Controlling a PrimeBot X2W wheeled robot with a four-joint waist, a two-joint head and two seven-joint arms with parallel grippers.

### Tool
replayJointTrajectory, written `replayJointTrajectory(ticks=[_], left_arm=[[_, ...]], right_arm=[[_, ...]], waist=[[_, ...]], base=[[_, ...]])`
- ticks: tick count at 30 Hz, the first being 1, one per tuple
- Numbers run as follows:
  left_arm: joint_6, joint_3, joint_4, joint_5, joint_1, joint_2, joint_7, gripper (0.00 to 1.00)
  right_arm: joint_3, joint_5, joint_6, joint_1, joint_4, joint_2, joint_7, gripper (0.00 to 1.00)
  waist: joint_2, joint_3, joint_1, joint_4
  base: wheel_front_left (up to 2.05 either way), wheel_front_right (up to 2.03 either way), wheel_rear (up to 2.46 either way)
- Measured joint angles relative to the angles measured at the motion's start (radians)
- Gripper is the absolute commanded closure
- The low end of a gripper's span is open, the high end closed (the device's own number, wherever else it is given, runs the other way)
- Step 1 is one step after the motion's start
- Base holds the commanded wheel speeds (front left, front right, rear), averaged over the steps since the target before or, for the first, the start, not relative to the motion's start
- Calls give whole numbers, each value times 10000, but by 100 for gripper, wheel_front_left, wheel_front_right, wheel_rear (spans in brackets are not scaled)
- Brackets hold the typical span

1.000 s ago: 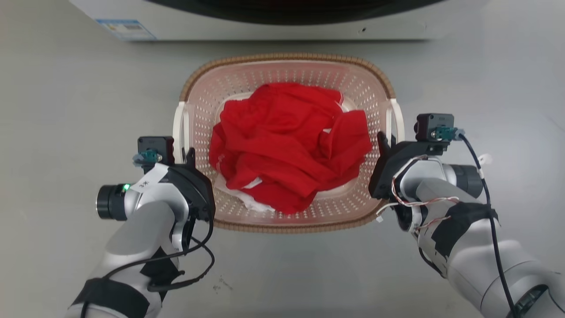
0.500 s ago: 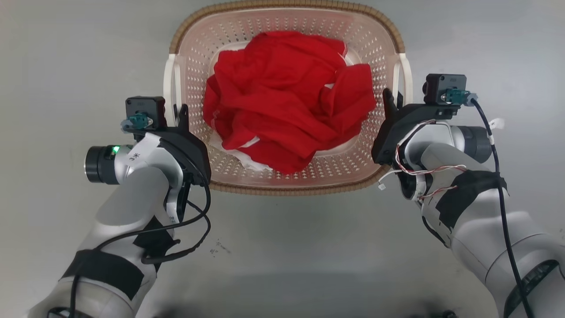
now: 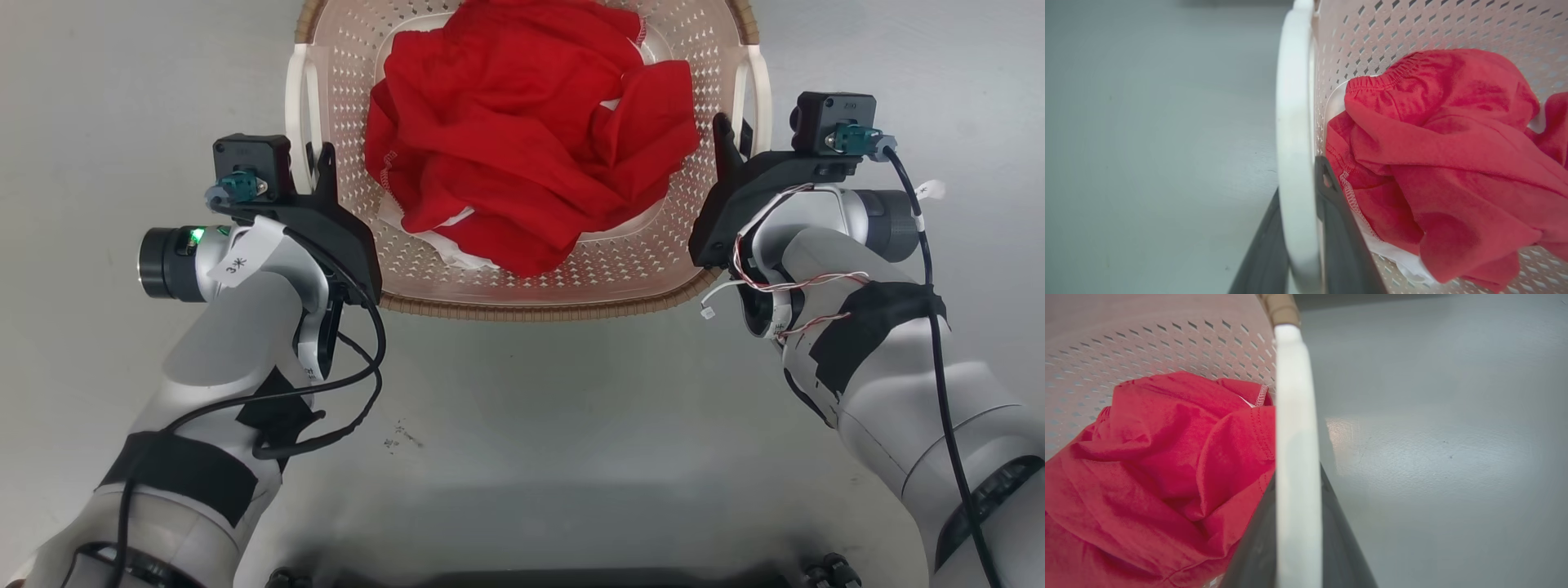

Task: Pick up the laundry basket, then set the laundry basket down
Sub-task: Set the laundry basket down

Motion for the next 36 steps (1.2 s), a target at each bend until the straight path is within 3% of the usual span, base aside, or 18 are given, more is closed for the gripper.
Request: replayJointTrajectory(ticks=[6,8,9,11,12,13,14,16,17,18,36], left_arm=[[-8,2,117,33,-146,-10,-117,100],[-8,-2,151,50,-158,-10,-176,100],[-8,-2,169,63,-160,-10,-207,100],[-12,-4,198,107,-177,-19,-207,100],[-12,-4,213,117,-190,-31,-211,100],[-12,-4,226,121,-204,-44,-244,89],[-13,-4,232,121,-222,-69,-257,62],[-12,-6,267,123,-295,-123,-282,41],[-12,-6,278,127,-326,-130,-282,24],[-12,-4,284,138,-336,-138,-295,0],[-90,81,610,299,-298,-107,-506,0]], right_arm=[[27,-2,0,-39,2,8,-123,100],[36,-2,0,-58,6,10,-159,75],[40,-2,0,-64,17,12,-163,56],[44,-4,0,-84,48,23,-213,2],[48,-13,0,-111,63,35,-238,0],[50,-15,2,-155,73,61,-251,0],[52,-15,10,-201,69,105,-295,0],[52,-38,13,-260,63,194,-324,0],[58,-69,13,-267,65,205,-326,0],[65,-71,17,-268,71,211,-332,0],[132,-173,104,-188,922,309,-514,0]], waist=[[0,73,0,9],[-1,87,0,13],[-2,91,0,15],[-2,92,0,16],[-2,90,0,18],[-2,86,0,20],[-2,81,0,23],[-2,69,-1,29],[-2,60,-1,33],[-2,50,0,36],[-3,-1004,-2,17]], base=[[0,0,0],[0,0,0],[0,0,0],[0,0,0],[0,0,0],[0,0,0],[0,0,0],[0,0,0],[0,0,0],[0,0,0],[0,0,0]])
